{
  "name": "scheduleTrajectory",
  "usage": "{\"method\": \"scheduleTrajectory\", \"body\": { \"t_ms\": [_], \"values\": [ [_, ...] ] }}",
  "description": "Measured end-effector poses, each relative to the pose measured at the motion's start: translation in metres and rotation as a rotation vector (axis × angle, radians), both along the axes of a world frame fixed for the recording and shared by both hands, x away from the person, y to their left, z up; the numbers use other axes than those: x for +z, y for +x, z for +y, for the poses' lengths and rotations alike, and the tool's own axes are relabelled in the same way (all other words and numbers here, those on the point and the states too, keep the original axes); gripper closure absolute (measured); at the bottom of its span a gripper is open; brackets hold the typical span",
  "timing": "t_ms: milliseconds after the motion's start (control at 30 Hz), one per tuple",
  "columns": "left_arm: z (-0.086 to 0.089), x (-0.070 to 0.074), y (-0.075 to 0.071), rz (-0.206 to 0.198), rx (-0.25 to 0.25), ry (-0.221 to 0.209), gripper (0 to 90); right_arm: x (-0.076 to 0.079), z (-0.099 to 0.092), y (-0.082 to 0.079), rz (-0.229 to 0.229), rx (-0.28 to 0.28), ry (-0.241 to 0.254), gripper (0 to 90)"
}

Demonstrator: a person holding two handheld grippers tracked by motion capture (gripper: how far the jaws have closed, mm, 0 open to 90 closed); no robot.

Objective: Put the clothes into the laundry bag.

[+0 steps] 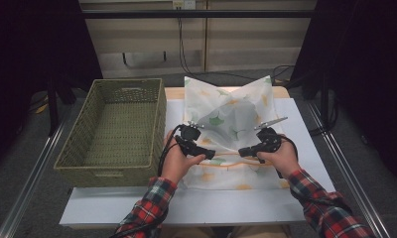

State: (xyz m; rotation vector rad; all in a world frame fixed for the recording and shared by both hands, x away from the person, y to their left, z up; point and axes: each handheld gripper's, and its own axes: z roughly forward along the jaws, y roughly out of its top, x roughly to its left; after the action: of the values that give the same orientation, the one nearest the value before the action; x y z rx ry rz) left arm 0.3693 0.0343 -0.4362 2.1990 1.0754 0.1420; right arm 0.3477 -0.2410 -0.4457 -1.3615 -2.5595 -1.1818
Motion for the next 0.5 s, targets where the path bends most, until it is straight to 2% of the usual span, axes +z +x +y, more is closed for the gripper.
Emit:
{"method": "scheduleTrajectory", "body": {
  "t_ms": [167, 500],
  "values": [
    [0.004, 0.001, 0.000, 0.005, 0.013, -0.021, 4.4, -0.001, 0.001, -0.001, -0.016, 0.006, -0.018, 88.6],
    [0.011, -0.001, 0.001, 0.012, 0.034, -0.016, 3.6, -0.001, 0.006, -0.004, -0.033, 0.016, -0.058, 87.2]
  ]
}}
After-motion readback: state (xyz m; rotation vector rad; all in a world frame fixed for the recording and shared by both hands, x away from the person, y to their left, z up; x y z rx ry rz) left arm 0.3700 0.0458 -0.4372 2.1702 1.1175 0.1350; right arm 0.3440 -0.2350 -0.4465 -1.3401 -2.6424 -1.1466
